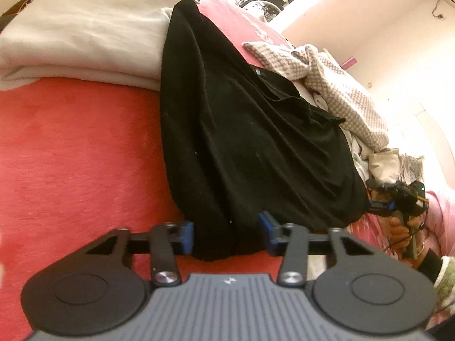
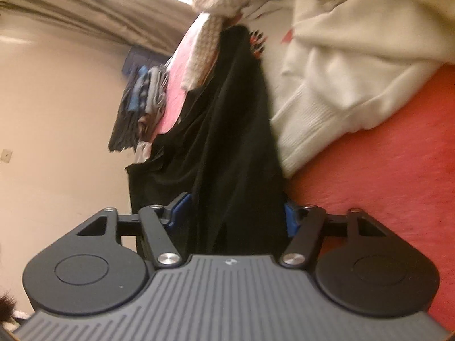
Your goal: Fold clothes
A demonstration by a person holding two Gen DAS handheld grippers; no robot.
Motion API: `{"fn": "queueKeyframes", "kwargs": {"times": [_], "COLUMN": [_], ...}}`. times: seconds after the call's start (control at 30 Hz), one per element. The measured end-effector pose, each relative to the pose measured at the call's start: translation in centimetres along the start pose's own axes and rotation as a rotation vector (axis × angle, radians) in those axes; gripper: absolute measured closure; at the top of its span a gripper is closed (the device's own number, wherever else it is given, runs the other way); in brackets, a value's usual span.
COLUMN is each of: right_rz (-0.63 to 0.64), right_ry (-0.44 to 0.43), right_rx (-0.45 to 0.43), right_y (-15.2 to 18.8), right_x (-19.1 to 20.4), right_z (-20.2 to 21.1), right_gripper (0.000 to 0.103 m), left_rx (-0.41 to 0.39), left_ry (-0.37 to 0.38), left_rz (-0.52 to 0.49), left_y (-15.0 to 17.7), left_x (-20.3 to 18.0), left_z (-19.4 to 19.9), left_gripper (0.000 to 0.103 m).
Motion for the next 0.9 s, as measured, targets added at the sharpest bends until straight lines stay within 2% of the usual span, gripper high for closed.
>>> {"fn": "queueKeyframes", "kwargs": {"times": [0.03, 0.07, 0.13, 0.2, 0.27, 0.37, 0.43, 0.53, 0.77, 0.87, 0.9], "right_rz": [0.006, 0.014, 0.020, 0.023, 0.057, 0.094, 0.110, 0.136, 0.084, 0.051, 0.051], "right_ry": [0.006, 0.013, 0.035, 0.057, 0.049, -0.009, -0.046, -0.043, 0.053, 0.123, 0.169], "right_rx": [0.005, 0.007, 0.014, 0.008, -0.016, -0.049, -0.059, -0.039, 0.086, 0.149, 0.158], "right_y": [0.3, 0.5, 1.0, 1.5, 2.0, 3.0, 3.9, 6.5, 15.1, 18.7, 19.5], "right_x": [0.1, 0.2, 0.2, 0.2, 1.0, 2.7, 3.7, 4.2, 1.5, -0.3, -1.1], "right_z": [-0.2, -0.4, -0.8, -1.1, -0.5, 1.8, 3.5, 5.9, 11.0, 12.3, 12.3], "right_gripper": [0.052, 0.056, 0.082, 0.095, 0.097, 0.098, 0.098, 0.098, 0.098, 0.098, 0.097], "left_rx": [-0.003, -0.005, -0.011, -0.016, -0.038, -0.047, 0.001, 0.096, 0.329, 0.408, 0.431], "left_ry": [0.003, 0.005, 0.010, 0.016, 0.046, 0.103, 0.116, 0.133, 0.220, 0.191, 0.171], "left_rz": [0.003, 0.007, 0.014, 0.021, 0.042, 0.058, 0.031, -0.006, 0.010, -0.051, -0.077], "left_y": [-0.1, -0.1, -0.3, -0.4, -0.4, 0.2, 1.5, 4.3, 12.3, 14.9, 15.6], "left_x": [-0.1, -0.2, -0.3, -0.5, -0.8, -1.8, -2.5, -3.6, -6.3, -6.4, -6.1], "left_z": [-0.1, -0.3, -0.5, -0.8, 0.1, 2.7, 4.2, 6.2, 9.0, 8.0, 7.4], "left_gripper": [0.079, 0.082, 0.090, 0.092, 0.094, 0.094, 0.094, 0.094, 0.094, 0.091, 0.087]}}
Point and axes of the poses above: each gripper's, at about its wrist camera, not at the fingertips, and z roughly against the way its jaws point, x to its left, y to its underside, the point moved 7 cm from there along -z, roughly the way its jaws point, and after that the axes turned 14 degrees about -z, right-handed, at the moved point
